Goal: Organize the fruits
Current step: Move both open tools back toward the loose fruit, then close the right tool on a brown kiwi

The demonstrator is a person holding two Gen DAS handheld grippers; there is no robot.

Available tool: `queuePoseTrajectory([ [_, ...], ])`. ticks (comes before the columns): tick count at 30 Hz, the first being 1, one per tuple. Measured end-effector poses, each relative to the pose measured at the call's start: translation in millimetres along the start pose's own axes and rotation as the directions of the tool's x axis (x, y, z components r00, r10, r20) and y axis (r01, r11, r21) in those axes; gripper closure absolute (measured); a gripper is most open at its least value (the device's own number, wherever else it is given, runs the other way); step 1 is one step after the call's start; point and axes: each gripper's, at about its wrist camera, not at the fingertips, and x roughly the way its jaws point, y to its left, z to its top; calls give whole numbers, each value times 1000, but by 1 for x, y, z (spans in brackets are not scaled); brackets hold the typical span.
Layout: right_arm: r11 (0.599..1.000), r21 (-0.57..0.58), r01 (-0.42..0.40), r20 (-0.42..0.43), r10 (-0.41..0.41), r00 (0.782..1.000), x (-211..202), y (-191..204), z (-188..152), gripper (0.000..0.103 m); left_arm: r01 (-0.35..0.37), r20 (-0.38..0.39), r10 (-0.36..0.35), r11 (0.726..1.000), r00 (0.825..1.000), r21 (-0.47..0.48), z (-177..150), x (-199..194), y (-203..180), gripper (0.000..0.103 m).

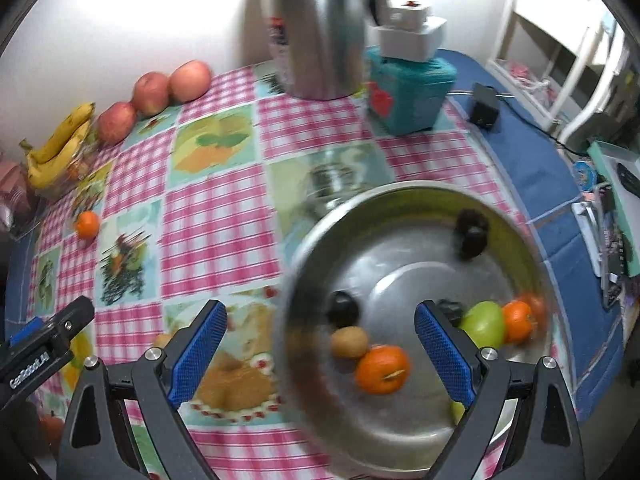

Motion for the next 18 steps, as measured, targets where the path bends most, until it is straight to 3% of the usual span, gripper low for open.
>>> queuePoseTrajectory([
  [9, 994, -83, -73, -21, 72, 997, 1, 60, -10, 8, -21, 14, 21, 998, 1000, -56, 5, -4, 41, 0],
  [18, 988, -115, -107, -43, 103, 994, 3, 92, -14, 8, -37, 22, 39, 996, 999, -82, 7, -7, 66, 0],
])
